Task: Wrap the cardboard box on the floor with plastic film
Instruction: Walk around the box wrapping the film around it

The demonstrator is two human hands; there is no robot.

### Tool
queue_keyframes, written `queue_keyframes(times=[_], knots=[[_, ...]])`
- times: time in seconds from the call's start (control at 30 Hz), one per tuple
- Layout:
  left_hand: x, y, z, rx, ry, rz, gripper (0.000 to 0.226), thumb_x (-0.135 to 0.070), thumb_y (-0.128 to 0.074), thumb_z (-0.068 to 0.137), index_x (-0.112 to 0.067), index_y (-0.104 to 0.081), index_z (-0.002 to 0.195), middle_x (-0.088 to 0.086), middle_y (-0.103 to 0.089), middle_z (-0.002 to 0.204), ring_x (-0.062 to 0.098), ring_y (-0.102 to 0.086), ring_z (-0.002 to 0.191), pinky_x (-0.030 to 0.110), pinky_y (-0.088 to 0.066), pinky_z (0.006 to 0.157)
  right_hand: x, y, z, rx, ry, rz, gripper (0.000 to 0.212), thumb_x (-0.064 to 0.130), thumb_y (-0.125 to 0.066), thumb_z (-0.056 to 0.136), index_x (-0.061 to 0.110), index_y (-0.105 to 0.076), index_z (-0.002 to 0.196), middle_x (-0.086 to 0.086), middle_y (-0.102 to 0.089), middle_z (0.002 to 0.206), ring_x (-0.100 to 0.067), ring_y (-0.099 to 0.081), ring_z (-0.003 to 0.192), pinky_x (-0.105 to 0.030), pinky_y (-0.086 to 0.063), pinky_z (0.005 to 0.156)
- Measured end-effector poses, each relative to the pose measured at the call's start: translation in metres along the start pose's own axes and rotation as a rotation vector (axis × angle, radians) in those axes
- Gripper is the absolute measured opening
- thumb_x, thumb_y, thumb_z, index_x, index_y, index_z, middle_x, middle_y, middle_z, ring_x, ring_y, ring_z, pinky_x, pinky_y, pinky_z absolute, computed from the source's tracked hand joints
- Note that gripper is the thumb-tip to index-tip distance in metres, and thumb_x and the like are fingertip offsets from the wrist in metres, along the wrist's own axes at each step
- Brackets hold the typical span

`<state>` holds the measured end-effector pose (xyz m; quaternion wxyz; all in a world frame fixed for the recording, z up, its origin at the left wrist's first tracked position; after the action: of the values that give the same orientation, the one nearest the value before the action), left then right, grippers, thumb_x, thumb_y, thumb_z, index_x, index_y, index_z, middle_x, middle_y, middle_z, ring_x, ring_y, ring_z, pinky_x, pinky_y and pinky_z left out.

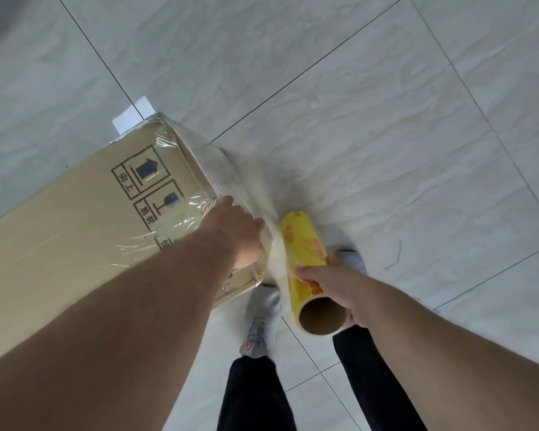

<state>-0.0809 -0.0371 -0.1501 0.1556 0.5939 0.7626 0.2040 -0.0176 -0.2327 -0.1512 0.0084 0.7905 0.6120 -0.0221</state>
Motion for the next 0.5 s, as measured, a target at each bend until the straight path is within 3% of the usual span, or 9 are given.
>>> queue_keyframes(times=[0.13,0.2,0.27,0.37,0.43,0.5], knots=[[-0.002,-0.003,0.001,0.027,-0.009,0.051,0.038,-0.041,-0.037,0.102,-0.026,-0.058,0.130,0.001,-0.067,0.133,0.021,-0.058,0.125,0.047,-0.030,0.111,-0.001,-0.001,-0.007,0.018,-0.041,-0.200,0.082,0.070,-0.075,0.084,0.020,-0.056,0.147,-0.011,-0.067,0.131,-0.034,-0.068,0.114,-0.052,-0.055,0.108],[-0.007,0.001,-0.003,0.027,-0.044,0.054,0.032,-0.038,-0.039,0.103,-0.027,-0.062,0.123,0.000,-0.068,0.130,0.021,-0.059,0.123,0.045,-0.033,0.110,0.007,-0.017,-0.007,0.075,-0.016,-0.294,0.078,0.067,-0.065,0.097,0.015,-0.054,0.154,-0.014,-0.058,0.151,-0.034,-0.059,0.134,-0.046,-0.046,0.119],[-0.018,0.003,-0.010,0.007,-0.098,-0.008,0.023,-0.036,-0.041,0.104,-0.031,-0.063,0.112,-0.001,-0.069,0.124,0.022,-0.060,0.117,0.039,-0.038,0.096,0.016,-0.038,-0.010,0.106,0.013,-0.287,0.068,0.062,-0.053,0.105,0.017,-0.051,0.156,-0.015,-0.050,0.159,-0.033,-0.053,0.142,-0.042,-0.041,0.123],[-0.045,-0.001,-0.020,-0.027,-0.197,0.030,0.029,-0.036,-0.038,0.106,-0.028,-0.065,0.110,0.000,-0.072,0.116,0.024,-0.063,0.110,0.036,-0.032,0.082,0.005,-0.068,-0.004,0.124,0.008,-0.041,0.042,0.054,-0.052,0.104,0.024,-0.060,0.133,-0.014,-0.064,0.134,-0.034,-0.065,0.118,-0.053,-0.054,0.112],[-0.050,-0.005,-0.021,-0.058,-0.216,0.068,0.029,-0.040,-0.034,0.106,-0.030,-0.060,0.100,0.001,-0.073,0.113,0.026,-0.065,0.107,0.040,-0.036,0.087,-0.023,-0.079,0.014,0.092,-0.112,0.232,0.066,0.058,-0.067,0.076,0.022,-0.061,0.132,-0.011,-0.073,0.118,-0.034,-0.071,0.100,-0.058,-0.062,0.096],[-0.049,-0.007,-0.021,-0.058,-0.207,0.077,0.025,-0.042,-0.032,0.106,-0.031,-0.050,0.094,0.001,-0.073,0.112,0.026,-0.064,0.106,0.041,-0.039,0.094,-0.049,-0.087,0.022,0.072,-0.165,0.508,0.089,0.066,-0.075,0.060,0.026,-0.058,0.138,-0.011,-0.076,0.114,-0.034,-0.074,0.098,-0.053,-0.064,0.090]])
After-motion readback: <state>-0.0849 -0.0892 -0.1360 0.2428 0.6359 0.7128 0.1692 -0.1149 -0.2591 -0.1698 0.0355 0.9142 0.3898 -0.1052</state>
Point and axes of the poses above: each hand's wrist, its own z-axis towards the middle knuckle, its own y-axis out of the back of the hand, x = y × z, the point moved 10 cm from there along z, towards the middle knuckle
